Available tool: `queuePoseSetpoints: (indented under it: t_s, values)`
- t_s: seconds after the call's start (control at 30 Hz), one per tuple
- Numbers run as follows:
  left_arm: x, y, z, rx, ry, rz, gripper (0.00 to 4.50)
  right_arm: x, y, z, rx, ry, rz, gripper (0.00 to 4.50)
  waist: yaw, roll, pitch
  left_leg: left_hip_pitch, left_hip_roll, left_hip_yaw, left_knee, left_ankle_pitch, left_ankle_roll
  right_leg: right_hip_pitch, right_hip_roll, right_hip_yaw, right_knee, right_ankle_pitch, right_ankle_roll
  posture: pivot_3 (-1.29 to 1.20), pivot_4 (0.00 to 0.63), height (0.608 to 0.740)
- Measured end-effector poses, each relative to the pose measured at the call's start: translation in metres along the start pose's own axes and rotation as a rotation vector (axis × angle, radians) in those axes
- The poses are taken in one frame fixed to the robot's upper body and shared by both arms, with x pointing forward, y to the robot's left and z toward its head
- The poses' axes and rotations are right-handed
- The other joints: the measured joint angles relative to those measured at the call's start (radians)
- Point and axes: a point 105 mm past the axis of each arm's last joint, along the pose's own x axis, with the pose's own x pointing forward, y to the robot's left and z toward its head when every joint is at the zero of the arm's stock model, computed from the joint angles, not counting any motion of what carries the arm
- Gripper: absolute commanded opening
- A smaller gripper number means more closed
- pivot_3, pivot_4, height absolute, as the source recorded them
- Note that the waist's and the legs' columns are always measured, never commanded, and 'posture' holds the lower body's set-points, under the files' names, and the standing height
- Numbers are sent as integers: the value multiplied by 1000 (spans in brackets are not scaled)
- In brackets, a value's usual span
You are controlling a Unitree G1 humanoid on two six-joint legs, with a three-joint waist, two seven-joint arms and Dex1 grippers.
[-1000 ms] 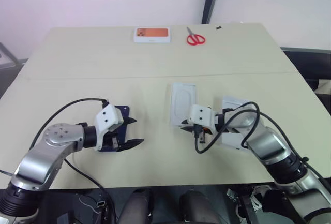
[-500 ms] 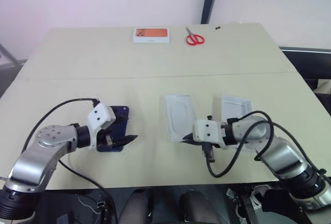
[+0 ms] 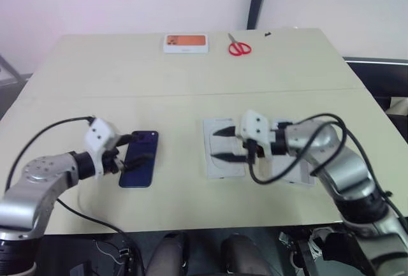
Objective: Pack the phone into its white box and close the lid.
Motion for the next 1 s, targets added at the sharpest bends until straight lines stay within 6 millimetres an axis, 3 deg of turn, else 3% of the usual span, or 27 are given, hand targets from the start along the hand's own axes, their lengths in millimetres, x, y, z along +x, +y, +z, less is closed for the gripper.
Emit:
queuePoseSetpoints:
  t_s: [0.07,0.1,0.17,0.3,0.47,0.83,1.0]
  values:
    - [-6,28,0,-136,-8,152,4500,16,-11,-1,-10,37,-39,254,0,-1,0,0,0,0,1,0,0,-1,0,0,1,0,0,0,150,740]
    - [-10,36,-2,-189,3,194,4500,23,-14,-5,-12,61,-52,48,-1,-1,0,0,0,0,1,1,-1,-1,0,0,2,0,0,0,150,740]
    - [-16,42,-11,-293,63,254,4500,40,-17,-15,-12,113,-74,48,-2,-1,-1,-1,0,0,1,2,-4,-2,0,0,2,0,0,0,150,740]
    - [-23,36,-32,-435,267,249,4500,66,-8,-23,-66,154,-38,48,-4,-1,0,-2,0,0,1,3,-5,-3,0,0,3,0,0,0,150,740]
    - [-29,22,-38,-526,422,207,4500,89,12,-31,-192,192,50,48,-6,-1,-1,-1,0,0,1,4,-6,-5,0,0,4,0,0,0,150,740]
    - [-10,-6,-36,-583,376,68,4500,122,32,-36,-239,195,136,48,3,0,-2,0,0,0,1,4,-7,-6,0,0,4,0,0,0,150,740]
    - [6,-20,-36,-625,338,32,4500,137,33,-32,-250,186,153,48,7,1,-3,14,-1,-1,-1,3,-6,7,-1,0,2,0,0,0,150,740]
